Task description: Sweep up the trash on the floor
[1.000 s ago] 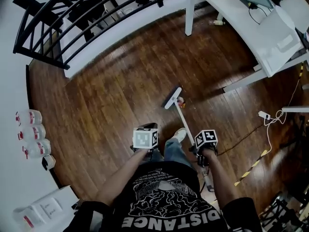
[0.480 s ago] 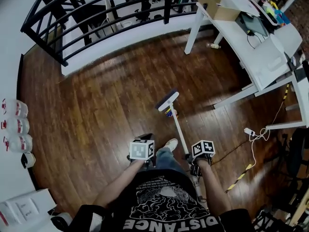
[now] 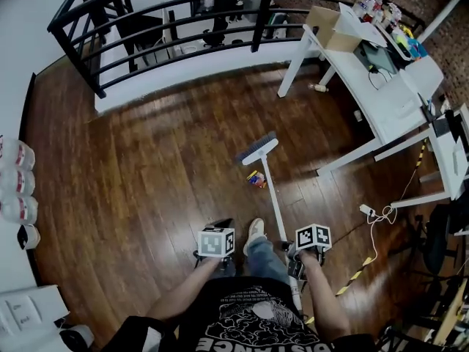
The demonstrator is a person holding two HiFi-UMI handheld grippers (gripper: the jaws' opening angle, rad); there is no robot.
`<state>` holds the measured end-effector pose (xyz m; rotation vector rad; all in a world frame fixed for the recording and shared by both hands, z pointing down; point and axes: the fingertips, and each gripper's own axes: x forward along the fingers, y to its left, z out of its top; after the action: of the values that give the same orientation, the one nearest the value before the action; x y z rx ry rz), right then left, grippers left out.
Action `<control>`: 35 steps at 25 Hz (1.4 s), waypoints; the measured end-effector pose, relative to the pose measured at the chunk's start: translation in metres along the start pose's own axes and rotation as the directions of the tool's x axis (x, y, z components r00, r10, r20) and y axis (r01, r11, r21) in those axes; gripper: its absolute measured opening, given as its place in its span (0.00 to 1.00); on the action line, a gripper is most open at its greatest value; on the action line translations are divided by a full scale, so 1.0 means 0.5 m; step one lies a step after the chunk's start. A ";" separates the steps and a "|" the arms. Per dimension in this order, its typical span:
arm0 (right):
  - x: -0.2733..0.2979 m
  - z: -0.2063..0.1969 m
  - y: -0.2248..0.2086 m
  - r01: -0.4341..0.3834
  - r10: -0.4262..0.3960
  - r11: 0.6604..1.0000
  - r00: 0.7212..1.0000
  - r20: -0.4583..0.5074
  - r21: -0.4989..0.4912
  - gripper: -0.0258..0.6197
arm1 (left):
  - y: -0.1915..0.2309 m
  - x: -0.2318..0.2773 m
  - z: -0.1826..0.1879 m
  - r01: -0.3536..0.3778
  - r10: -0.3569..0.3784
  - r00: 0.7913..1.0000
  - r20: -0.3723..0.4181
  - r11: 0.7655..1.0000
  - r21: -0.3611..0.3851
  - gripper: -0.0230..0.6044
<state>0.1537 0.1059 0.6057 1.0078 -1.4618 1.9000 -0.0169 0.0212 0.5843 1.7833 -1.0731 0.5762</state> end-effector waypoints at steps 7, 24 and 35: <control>-0.054 -0.060 0.002 0.008 -0.006 0.999 0.999 0.048 -0.040 0.14 | -0.056 -0.063 -0.023 0.042 -0.043 0.997 0.067 0.999 0.024 0.04; -0.142 -0.196 -0.125 -0.087 0.104 0.987 0.986 0.129 -0.137 0.14 | -0.227 -0.153 -0.137 -0.046 0.037 0.976 0.216 0.998 0.036 0.04; -0.191 -0.349 -0.266 -0.060 0.088 0.972 0.989 0.117 -0.225 0.14 | -0.377 -0.173 -0.299 -0.083 0.065 0.974 0.218 0.994 0.072 0.04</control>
<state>0.2716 0.3126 0.5794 0.9942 -1.7627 1.7023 0.1117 0.2230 0.4947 1.9159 -1.2845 0.4847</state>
